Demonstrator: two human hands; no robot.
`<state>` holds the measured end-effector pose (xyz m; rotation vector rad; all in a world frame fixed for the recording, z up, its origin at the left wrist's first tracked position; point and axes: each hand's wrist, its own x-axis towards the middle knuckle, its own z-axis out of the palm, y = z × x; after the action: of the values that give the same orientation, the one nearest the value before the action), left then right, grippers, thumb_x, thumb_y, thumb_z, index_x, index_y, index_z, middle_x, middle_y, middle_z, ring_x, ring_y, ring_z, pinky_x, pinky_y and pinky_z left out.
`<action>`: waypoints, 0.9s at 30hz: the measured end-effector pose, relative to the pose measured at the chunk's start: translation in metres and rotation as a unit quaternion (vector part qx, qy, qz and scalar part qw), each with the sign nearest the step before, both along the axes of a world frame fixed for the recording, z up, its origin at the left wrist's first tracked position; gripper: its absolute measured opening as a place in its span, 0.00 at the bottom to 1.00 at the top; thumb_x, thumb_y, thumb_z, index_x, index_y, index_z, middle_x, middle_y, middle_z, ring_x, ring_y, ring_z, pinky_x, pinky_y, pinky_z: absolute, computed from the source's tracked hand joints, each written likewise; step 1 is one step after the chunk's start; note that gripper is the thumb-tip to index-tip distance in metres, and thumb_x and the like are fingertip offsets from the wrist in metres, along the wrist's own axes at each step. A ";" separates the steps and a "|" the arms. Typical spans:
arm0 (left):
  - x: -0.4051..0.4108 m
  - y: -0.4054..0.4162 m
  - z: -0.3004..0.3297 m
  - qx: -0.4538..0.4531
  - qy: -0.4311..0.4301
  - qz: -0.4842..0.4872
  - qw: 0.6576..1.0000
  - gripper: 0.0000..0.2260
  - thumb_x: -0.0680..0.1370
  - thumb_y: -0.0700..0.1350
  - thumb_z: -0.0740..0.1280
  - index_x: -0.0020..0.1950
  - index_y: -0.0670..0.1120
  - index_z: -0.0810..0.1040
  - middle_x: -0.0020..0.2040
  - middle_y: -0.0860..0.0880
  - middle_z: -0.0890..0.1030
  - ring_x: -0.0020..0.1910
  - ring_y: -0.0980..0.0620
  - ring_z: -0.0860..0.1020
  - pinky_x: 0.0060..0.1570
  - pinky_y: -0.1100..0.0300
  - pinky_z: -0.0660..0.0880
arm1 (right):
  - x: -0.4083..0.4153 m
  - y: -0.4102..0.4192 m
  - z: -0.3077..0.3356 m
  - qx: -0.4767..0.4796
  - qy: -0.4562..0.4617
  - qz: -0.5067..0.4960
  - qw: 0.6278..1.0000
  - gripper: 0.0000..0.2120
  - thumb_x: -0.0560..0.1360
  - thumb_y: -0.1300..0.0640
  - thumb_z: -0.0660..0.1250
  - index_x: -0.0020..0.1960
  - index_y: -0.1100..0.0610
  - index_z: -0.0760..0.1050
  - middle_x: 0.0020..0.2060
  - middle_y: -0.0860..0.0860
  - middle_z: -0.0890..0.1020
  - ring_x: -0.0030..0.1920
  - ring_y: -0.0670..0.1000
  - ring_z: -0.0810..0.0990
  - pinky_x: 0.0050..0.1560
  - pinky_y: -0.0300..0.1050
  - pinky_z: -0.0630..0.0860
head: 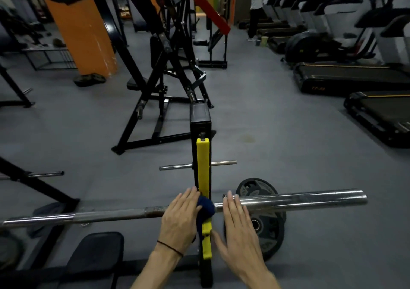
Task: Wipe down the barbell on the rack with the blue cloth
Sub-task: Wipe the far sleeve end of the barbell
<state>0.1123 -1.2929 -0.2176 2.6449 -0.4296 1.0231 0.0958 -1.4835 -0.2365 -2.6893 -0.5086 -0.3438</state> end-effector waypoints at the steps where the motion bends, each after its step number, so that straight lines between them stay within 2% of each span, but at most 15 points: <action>1: -0.001 -0.004 0.006 -0.005 -0.005 0.003 1.000 0.17 0.82 0.45 0.60 0.64 0.38 0.80 0.63 0.41 0.82 0.62 0.46 0.81 0.69 0.54 0.69 | 0.002 -0.003 0.003 0.006 0.001 0.003 1.000 0.40 0.81 0.37 0.53 0.83 0.58 0.45 0.83 0.52 0.45 0.82 0.52 0.45 0.78 0.52 0.48; 4: -0.001 -0.012 0.019 -0.022 -0.007 0.022 0.999 0.17 0.82 0.45 0.60 0.66 0.39 0.79 0.65 0.42 0.81 0.64 0.46 0.80 0.65 0.50 0.76 | 0.008 -0.013 0.008 0.014 0.001 0.013 1.000 0.40 0.81 0.38 0.55 0.83 0.58 0.44 0.83 0.51 0.43 0.82 0.52 0.44 0.79 0.50 0.45; 7: -0.002 -0.017 0.023 -0.027 -0.009 0.051 0.998 0.18 0.83 0.47 0.59 0.68 0.40 0.78 0.63 0.42 0.81 0.59 0.45 0.81 0.58 0.49 0.80 | 0.014 -0.025 0.014 0.020 -0.007 0.020 1.000 0.41 0.81 0.39 0.57 0.83 0.57 0.42 0.83 0.52 0.43 0.82 0.52 0.44 0.79 0.50 0.44; 11: -0.005 -0.027 0.026 -0.017 -0.032 0.095 0.995 0.21 0.86 0.50 0.54 0.68 0.39 0.79 0.55 0.43 0.79 0.48 0.48 0.77 0.44 0.54 0.76 | 0.021 -0.043 0.014 0.021 -0.018 0.032 0.999 0.41 0.81 0.40 0.59 0.83 0.58 0.45 0.83 0.53 0.45 0.82 0.53 0.46 0.79 0.52 0.46; 15: -0.010 -0.044 0.032 -0.032 -0.032 0.118 0.992 0.20 0.86 0.49 0.55 0.68 0.39 0.79 0.46 0.45 0.78 0.40 0.49 0.73 0.37 0.53 0.74 | 0.024 -0.061 0.011 0.011 -0.018 0.034 0.999 0.42 0.81 0.39 0.59 0.83 0.58 0.44 0.83 0.53 0.44 0.82 0.53 0.45 0.79 0.51 0.46; 19: -0.009 -0.070 0.036 -0.076 -0.014 0.112 0.991 0.20 0.86 0.48 0.56 0.67 0.38 0.78 0.43 0.46 0.78 0.39 0.50 0.74 0.38 0.55 0.72 | 0.025 -0.078 0.011 0.010 -0.015 0.040 0.999 0.41 0.81 0.39 0.57 0.83 0.59 0.44 0.83 0.53 0.45 0.82 0.53 0.44 0.79 0.52 0.47; 24: 0.000 -0.096 0.040 -0.139 0.028 0.078 0.987 0.18 0.84 0.47 0.58 0.69 0.39 0.76 0.45 0.47 0.80 0.40 0.53 0.77 0.37 0.54 0.79 | 0.026 -0.090 0.014 0.008 -0.012 0.039 0.999 0.40 0.81 0.39 0.55 0.83 0.59 0.43 0.83 0.53 0.44 0.82 0.53 0.43 0.79 0.53 0.47; 27: 0.006 -0.108 0.047 -0.148 0.020 0.066 0.987 0.17 0.84 0.46 0.59 0.70 0.40 0.76 0.46 0.48 0.82 0.41 0.53 0.79 0.39 0.55 0.80 | 0.031 -0.096 0.017 0.005 -0.025 0.028 0.999 0.39 0.82 0.38 0.54 0.83 0.60 0.45 0.83 0.53 0.46 0.82 0.53 0.45 0.79 0.52 0.47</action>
<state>0.1188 -1.4005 -0.1707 2.4468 -0.0841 0.9847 0.1270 -1.5793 -0.2191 -2.6573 -0.5943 -0.3963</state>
